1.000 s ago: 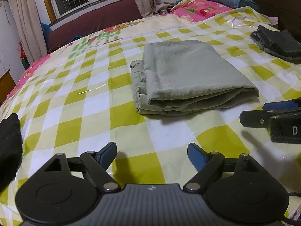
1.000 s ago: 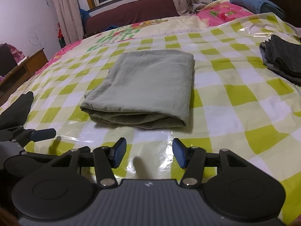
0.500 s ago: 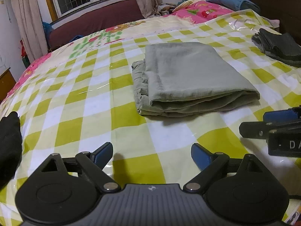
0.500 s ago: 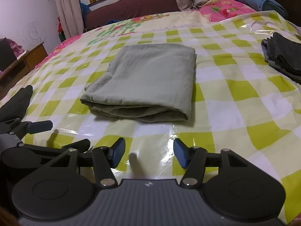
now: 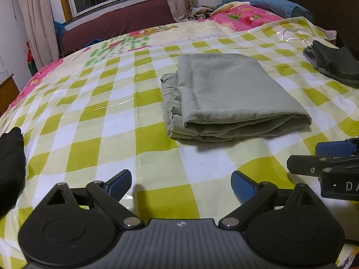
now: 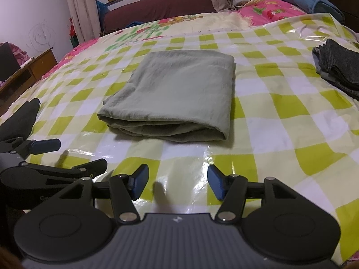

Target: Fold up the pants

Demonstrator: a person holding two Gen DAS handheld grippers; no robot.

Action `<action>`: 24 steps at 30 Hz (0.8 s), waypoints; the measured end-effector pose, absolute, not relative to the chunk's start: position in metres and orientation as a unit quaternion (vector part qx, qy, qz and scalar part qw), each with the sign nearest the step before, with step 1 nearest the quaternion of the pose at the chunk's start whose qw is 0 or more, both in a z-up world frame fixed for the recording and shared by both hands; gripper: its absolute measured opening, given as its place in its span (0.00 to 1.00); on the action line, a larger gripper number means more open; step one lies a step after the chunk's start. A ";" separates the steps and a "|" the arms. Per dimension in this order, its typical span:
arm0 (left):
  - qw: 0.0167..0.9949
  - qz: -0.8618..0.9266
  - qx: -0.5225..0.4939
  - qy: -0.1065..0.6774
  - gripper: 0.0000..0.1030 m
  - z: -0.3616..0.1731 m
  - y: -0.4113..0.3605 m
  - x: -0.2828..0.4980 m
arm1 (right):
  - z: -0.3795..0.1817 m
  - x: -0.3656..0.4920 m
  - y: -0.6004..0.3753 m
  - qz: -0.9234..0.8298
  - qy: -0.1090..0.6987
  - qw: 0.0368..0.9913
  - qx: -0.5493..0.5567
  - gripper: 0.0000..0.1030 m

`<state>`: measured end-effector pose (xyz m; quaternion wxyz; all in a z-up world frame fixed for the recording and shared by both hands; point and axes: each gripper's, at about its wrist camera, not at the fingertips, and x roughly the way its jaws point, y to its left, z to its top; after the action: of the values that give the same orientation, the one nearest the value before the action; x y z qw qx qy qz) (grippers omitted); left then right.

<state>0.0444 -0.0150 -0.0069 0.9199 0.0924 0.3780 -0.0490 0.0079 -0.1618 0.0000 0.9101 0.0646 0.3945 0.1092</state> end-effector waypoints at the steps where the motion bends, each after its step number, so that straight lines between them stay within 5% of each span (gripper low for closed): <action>1: 0.920 -0.049 0.093 0.377 1.00 -0.007 -0.016 0.044 | 0.000 0.008 -0.162 0.109 0.395 0.910 0.064 0.58; 24: 0.920 -0.051 0.093 0.376 1.00 -0.005 -0.017 0.043 | -0.002 0.006 -0.161 0.107 0.404 0.906 0.064 0.59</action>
<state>0.0428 -0.0165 -0.0051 0.9205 0.0933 0.3761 -0.0511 0.0058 -0.1606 -0.0017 0.9063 0.0635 0.4038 0.1075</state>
